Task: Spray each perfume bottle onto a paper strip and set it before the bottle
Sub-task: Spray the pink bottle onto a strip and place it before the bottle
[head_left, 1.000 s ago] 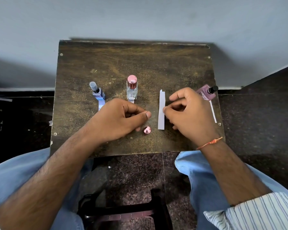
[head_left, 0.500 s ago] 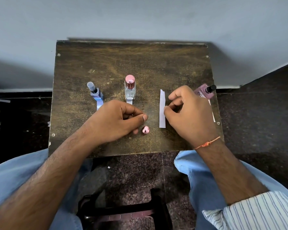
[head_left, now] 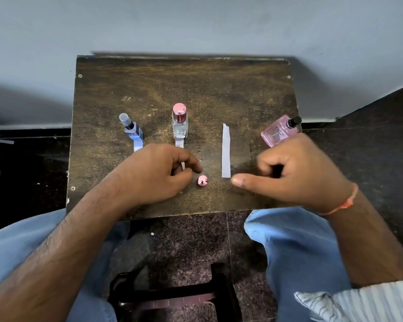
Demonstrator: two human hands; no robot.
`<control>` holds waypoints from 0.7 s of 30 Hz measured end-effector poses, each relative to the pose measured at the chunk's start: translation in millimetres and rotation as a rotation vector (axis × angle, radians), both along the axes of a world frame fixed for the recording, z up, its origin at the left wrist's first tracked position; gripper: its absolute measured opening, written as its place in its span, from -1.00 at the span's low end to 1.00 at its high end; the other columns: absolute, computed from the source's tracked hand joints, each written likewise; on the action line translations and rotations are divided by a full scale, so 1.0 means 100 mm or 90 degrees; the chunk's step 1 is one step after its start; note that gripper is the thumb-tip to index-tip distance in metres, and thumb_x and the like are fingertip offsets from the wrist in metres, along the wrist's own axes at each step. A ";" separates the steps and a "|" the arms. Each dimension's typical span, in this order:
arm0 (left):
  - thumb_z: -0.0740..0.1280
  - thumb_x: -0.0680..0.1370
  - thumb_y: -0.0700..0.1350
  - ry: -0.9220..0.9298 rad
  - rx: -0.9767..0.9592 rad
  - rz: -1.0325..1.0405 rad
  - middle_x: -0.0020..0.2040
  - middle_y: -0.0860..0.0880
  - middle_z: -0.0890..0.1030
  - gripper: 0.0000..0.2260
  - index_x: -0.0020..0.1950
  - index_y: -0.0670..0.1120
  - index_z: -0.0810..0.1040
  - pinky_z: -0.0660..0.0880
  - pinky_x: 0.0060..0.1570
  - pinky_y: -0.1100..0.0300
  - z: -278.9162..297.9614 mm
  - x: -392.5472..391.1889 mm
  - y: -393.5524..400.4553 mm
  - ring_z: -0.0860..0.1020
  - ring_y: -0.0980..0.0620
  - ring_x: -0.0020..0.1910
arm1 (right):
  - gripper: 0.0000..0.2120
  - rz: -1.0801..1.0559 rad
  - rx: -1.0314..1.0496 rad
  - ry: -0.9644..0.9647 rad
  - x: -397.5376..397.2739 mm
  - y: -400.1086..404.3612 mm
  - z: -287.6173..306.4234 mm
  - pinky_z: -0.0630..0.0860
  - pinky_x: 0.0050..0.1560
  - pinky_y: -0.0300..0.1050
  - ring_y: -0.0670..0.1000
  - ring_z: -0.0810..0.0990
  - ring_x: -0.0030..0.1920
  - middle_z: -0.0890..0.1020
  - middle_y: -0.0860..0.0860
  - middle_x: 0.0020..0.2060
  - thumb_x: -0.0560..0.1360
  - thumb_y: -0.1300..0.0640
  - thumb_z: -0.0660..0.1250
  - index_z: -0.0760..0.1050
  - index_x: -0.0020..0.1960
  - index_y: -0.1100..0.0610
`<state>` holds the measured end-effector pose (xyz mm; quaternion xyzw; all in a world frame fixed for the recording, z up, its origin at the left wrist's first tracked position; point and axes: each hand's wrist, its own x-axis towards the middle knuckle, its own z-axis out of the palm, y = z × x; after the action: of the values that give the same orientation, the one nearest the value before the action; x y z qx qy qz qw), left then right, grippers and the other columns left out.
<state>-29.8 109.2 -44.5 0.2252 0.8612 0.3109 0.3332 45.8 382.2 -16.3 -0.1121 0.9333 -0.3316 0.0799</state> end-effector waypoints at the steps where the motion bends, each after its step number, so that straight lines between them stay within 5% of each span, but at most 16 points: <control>1: 0.41 0.62 -0.06 0.004 -0.002 -0.015 -0.42 0.26 0.60 -0.83 0.10 0.22 0.72 0.38 -0.37 0.42 0.01 0.00 0.00 0.51 0.26 -0.46 | -0.34 -0.012 -0.007 -0.001 0.03 0.12 0.06 0.18 -0.42 -0.21 -0.11 0.21 -0.54 0.25 -0.06 -0.60 0.50 -0.29 0.50 0.23 -0.49 0.05; 5: 0.44 0.57 -0.02 -0.009 0.001 -0.068 -0.37 0.17 0.65 -0.76 0.20 0.24 0.63 0.39 -0.31 0.40 0.04 0.00 -0.01 0.54 0.22 -0.44 | -0.34 -0.181 -0.077 0.052 0.17 0.50 0.14 0.29 -0.48 0.02 0.12 0.36 -0.54 0.39 0.08 -0.59 0.47 -0.17 0.60 0.29 -0.50 0.14; 9: 0.64 0.45 0.02 -0.084 0.013 -0.092 -0.29 0.16 0.72 -0.56 0.26 0.26 0.58 0.46 -0.24 0.42 0.04 0.03 0.02 0.63 0.26 -0.37 | -0.41 -0.284 -0.048 0.123 0.14 0.64 0.04 0.45 -0.33 0.17 0.23 0.47 -0.36 0.53 0.17 -0.39 0.40 -0.19 0.67 0.34 -0.33 0.13; 11: 0.67 0.42 0.10 -0.060 -0.002 -0.075 -0.27 0.21 0.72 -0.57 0.20 0.27 0.60 0.46 -0.22 0.39 0.03 0.05 0.05 0.65 0.27 -0.33 | -0.41 -0.320 -0.016 0.108 0.08 0.63 0.00 0.50 -0.22 0.05 0.22 0.51 -0.28 0.57 0.19 -0.30 0.34 -0.27 0.68 0.43 -0.18 0.14; 14: 0.67 0.42 0.11 -0.028 0.012 -0.038 -0.25 0.25 0.71 -0.70 0.08 0.21 0.68 0.46 -0.22 0.45 -0.01 0.04 0.06 0.66 0.27 -0.30 | -0.47 -0.344 0.008 0.046 0.03 0.54 -0.05 0.40 -0.17 -0.40 0.07 0.61 -0.19 0.65 0.13 -0.25 0.29 -0.20 0.70 0.56 0.05 0.04; 21: 0.66 0.45 0.10 0.014 0.108 0.006 -0.21 0.20 0.71 -0.75 0.10 0.18 0.77 0.45 -0.20 0.48 -0.04 0.07 0.06 0.65 0.23 -0.24 | -0.63 -0.340 -0.028 0.024 -0.05 0.44 -0.18 0.43 -0.11 -0.49 -0.24 0.64 -0.14 0.69 -0.21 -0.20 0.42 -0.08 0.67 0.65 0.15 -0.05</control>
<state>-23.3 115.7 -48.1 0.2516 0.8365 0.3816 0.3021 41.1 426.3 -33.8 0.1303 0.9238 -0.3588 -0.0302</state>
